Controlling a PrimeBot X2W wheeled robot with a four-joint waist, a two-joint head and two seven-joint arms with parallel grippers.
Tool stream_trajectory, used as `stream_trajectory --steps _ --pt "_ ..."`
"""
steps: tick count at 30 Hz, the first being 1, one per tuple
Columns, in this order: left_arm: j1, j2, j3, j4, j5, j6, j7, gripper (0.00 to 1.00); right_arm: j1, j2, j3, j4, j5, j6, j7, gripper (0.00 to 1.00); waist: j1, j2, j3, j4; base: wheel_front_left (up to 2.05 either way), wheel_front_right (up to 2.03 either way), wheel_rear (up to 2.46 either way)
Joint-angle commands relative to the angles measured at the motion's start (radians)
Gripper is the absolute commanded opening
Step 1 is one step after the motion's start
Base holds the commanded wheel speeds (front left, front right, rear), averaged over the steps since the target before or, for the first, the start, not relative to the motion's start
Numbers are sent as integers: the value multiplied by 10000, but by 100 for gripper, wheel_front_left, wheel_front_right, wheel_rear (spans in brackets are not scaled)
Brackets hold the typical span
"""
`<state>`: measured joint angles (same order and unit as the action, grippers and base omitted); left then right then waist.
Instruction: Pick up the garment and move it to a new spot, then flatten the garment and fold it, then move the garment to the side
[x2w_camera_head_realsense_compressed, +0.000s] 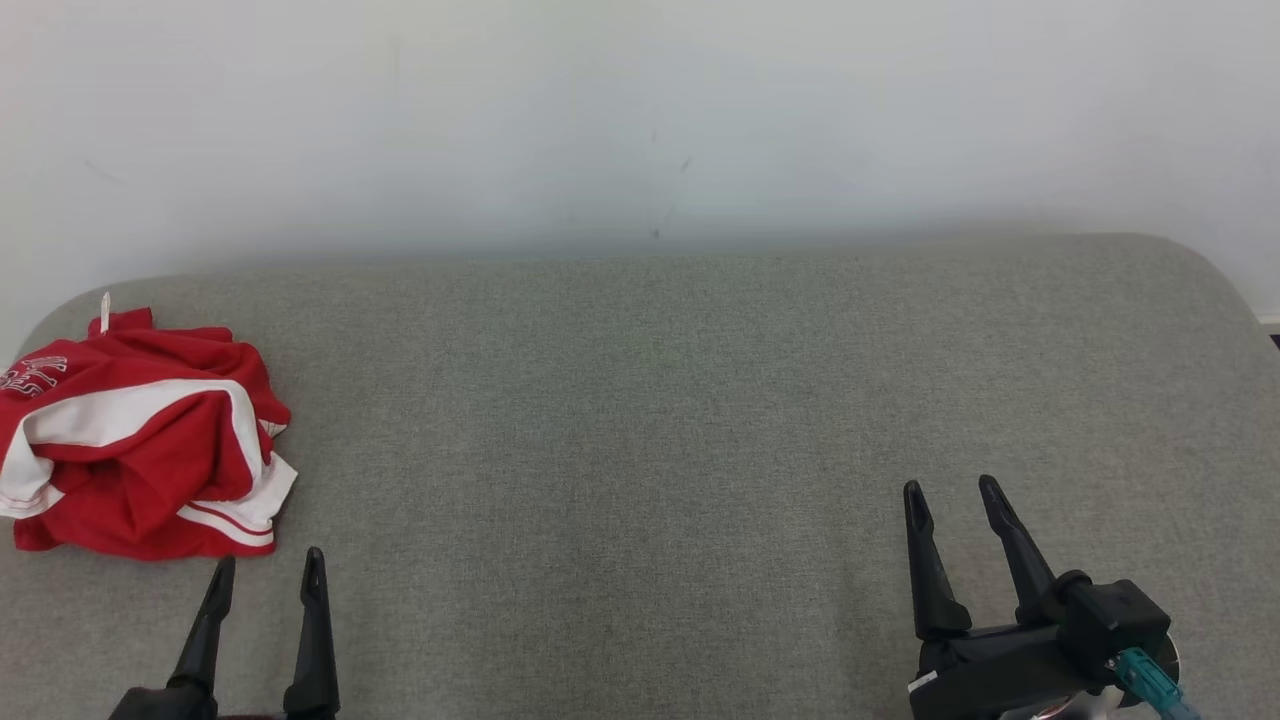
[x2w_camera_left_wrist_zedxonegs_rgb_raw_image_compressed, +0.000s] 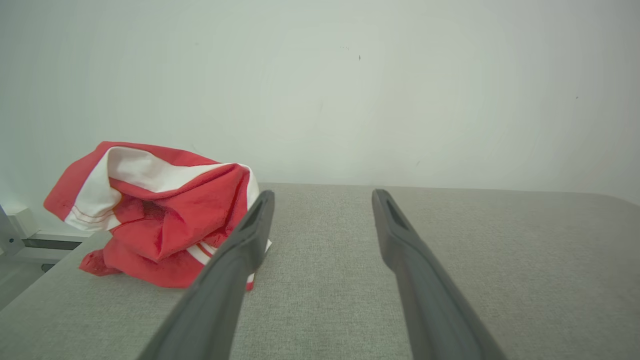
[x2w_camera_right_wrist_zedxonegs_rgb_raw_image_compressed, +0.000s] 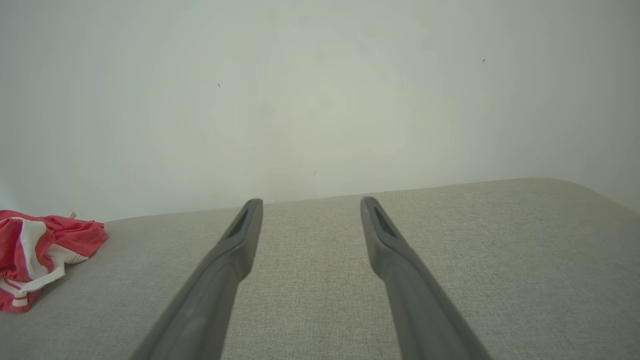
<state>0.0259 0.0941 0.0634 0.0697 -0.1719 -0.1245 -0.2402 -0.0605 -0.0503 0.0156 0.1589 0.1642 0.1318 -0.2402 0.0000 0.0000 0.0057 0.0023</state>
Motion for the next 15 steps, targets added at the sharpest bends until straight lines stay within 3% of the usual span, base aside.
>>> stream_trajectory --steps 1,15 --pt "176 -2 64 -41 211 -48 -99 100 84 2 -35 -5 -193 -19 -91 100 0 0 -14 3 0 0 0" --pt "286 -104 172 397 742 -63 -259 100 140 3 -177 205 -706 -21 -248 100 0 0 -82 -13 0 0 0"
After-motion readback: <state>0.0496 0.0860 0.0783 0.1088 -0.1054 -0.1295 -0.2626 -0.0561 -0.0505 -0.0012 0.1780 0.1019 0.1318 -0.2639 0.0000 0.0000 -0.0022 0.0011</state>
